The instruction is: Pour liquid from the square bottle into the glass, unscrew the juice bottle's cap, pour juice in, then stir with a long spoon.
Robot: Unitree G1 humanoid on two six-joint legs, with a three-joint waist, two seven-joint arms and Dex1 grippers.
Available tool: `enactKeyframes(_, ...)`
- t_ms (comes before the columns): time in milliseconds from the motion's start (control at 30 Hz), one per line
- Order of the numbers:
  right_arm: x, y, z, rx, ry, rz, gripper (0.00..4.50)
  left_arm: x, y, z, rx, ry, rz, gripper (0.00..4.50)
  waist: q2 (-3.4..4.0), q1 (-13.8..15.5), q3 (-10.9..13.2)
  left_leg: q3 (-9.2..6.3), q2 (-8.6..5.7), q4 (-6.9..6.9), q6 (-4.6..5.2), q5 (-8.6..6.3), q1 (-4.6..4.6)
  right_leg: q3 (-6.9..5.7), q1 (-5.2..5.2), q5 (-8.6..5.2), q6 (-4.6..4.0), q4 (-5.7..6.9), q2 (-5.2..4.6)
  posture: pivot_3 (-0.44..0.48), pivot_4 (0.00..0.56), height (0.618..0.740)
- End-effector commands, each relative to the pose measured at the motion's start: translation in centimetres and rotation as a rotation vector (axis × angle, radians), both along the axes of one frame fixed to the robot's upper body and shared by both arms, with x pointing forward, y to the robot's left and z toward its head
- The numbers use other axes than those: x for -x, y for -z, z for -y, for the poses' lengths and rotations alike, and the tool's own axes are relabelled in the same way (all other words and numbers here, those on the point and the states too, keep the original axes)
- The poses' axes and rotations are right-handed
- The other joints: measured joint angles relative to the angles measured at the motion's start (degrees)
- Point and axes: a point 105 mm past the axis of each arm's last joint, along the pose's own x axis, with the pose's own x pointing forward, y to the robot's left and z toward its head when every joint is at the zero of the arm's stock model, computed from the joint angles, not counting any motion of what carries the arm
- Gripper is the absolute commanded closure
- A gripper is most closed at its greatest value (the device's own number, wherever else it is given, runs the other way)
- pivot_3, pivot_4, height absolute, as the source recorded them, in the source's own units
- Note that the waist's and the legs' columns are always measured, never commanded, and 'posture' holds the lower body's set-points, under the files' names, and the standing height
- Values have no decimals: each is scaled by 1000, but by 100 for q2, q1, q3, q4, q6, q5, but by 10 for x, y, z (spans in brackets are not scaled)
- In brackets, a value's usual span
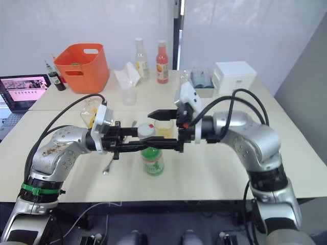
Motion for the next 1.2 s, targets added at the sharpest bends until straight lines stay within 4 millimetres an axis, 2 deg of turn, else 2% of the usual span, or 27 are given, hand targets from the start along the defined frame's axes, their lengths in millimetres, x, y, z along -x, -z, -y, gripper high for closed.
enactKeyframes(33, 2, -10, 3, -58, 201, 13, 45, -1, 9, 0, -35, -4, -28, 2902, 0, 2, 0, 0, 0, 0, 0, 0, 0, -1, 2, 0, 0, -1, 0, 0, 150, 715)
enactKeyframes(300, 9, 1, -3, -33, 323, -33, 45, -3, 7, 2, -38, 9, -30, 2902, 0, -2, 0, 1, -2, 0, 0, 1, -2, 0, 2, 0, 0, -4, 1, 0, 150, 715)
enactKeyframes(667, 8, 6, -6, -25, 341, -58, 45, -3, 7, 2, -40, 16, -31, 2902, 0, -7, 0, 1, -1, 0, 1, 1, -2, -1, 2, 0, 1, -7, 3, 0, 150, 715)
enactKeyframes(767, 7, 6, -6, -23, 342, -59, 793, -3, 7, 2, -41, 15, -32, 2902, 0, -9, 0, 1, -1, 0, 1, 1, -2, -1, 2, 0, 1, -8, 4, 0, 150, 715)
enactKeyframes(833, 8, 7, -7, -19, 340, -59, 1589, -2, 7, 1, -42, 15, -32, 2902, 0, -10, 0, 1, 0, 0, 1, 1, -2, -1, 2, 0, 1, -8, 4, 0, 150, 715)
enactKeyframes(967, 8, 8, -7, -19, 337, -62, 2782, -1, 7, 1, -44, 14, -32, 2902, 0, -10, 0, 0, 0, 0, 1, 1, -2, -1, 3, 0, 1, -8, 4, 0, 150, 715)
enactKeyframes(1133, 6, 6, -7, -51, 332, -55, 2802, 0, 9, 0, -48, 14, -35, 2902, 0, -10, 0, 0, 2, -1, 1, 1, -2, -1, 2, -1, 0, -9, 7, 0, 150, 715)
enactKeyframes(1200, 5, 4, -7, -51, 279, -42, 2802, 0, 9, 0, -48, 13, -36, 2902, 0, -12, 0, 1, 3, -1, 1, 1, -2, 0, 2, -1, 0, -9, 8, 0, 150, 715)
